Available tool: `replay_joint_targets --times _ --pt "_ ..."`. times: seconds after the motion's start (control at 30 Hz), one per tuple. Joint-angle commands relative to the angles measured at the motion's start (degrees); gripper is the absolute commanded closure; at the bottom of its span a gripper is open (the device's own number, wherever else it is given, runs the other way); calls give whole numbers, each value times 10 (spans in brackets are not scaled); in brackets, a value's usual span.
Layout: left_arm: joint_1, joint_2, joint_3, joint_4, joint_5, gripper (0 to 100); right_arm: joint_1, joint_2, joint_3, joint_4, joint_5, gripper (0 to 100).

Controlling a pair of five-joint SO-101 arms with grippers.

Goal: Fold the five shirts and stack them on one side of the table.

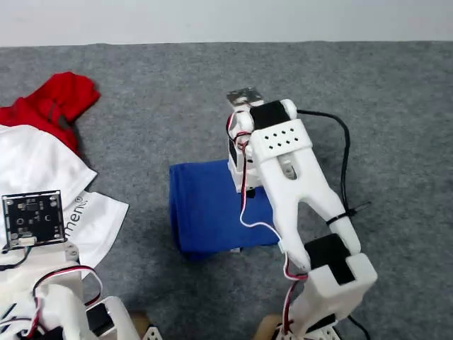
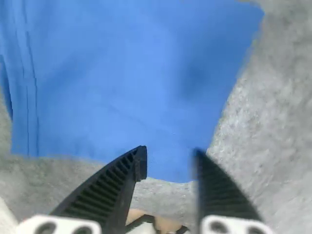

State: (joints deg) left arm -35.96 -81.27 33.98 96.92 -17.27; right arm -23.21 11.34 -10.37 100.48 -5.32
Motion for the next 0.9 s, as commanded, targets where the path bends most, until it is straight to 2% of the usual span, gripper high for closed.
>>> replay_joint_targets --times 0.0,0.47,0.7,0.77,0.87 --pt "-1 -2 10 -15 3 998 13 24 -4 18 -25 640" --pt "-1 -4 28 -14 3 998 21 147 -4 -91 -30 641" --pt "-1 -4 29 -14 3 998 47 203 -4 -99 -30 642" --pt "-1 -4 29 -14 3 998 50 209 -4 -99 -30 668" --pt "-1 -4 29 -14 3 998 50 211 -4 -100 -18 779"
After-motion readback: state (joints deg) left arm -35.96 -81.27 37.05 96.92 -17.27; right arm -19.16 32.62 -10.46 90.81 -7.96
